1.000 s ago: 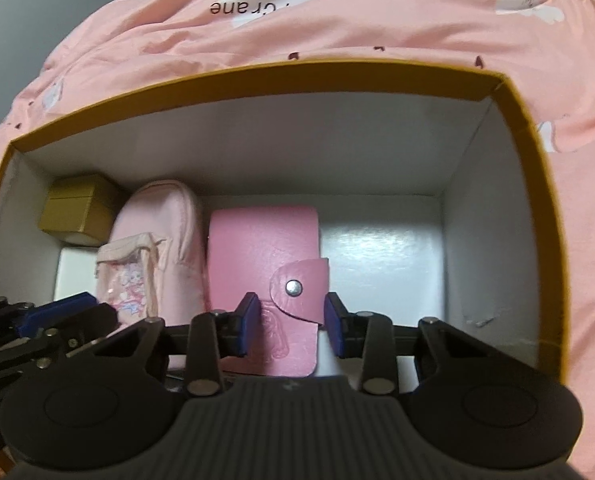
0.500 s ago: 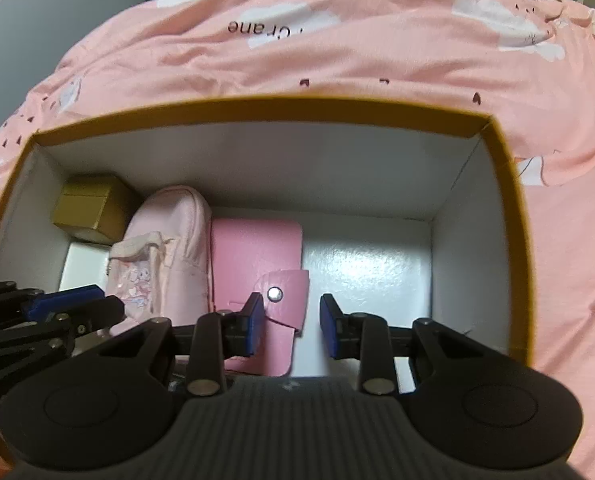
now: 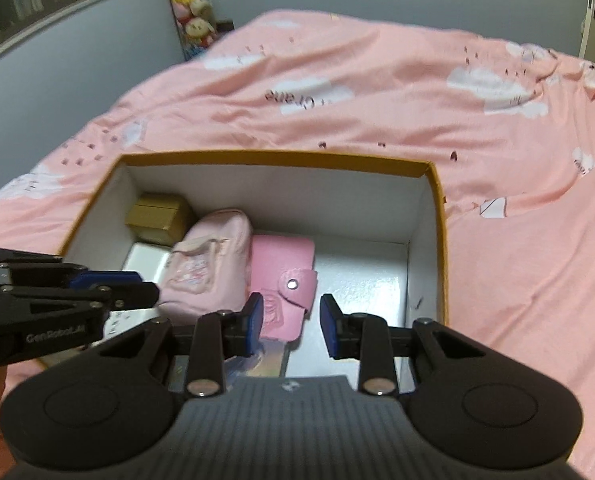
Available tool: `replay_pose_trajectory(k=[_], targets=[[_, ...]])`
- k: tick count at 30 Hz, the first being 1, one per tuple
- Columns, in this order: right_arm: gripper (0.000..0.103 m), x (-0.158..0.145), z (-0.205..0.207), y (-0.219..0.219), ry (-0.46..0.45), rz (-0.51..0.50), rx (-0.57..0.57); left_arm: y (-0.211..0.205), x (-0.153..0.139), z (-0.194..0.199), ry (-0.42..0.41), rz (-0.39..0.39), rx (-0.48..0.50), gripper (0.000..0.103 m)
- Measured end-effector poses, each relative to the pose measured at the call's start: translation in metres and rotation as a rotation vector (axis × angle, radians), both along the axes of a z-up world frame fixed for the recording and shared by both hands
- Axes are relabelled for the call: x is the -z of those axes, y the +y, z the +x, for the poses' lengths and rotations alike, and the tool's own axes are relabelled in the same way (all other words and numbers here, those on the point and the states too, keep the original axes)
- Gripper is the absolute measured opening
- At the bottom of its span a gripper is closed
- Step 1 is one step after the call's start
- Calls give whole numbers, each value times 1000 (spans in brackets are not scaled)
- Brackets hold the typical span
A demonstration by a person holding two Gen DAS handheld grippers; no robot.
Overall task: Organize objects
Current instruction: 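Withdraw both tools from the shoebox toward the plush toys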
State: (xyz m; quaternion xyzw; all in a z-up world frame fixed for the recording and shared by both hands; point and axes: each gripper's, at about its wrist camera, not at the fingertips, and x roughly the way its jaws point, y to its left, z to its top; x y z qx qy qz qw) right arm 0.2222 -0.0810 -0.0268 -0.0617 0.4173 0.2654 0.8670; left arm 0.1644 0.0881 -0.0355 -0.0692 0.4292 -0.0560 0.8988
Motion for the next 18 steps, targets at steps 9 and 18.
replay_pose_trajectory(k=[9, 18], targets=[[33, -20, -74, -35, -71, 104, -12, -33, -11, -54, -25, -50, 93, 21], [34, -2, -126, -69, -56, 38, 113, -60, 5, -88, -2, -48, 172, 21]])
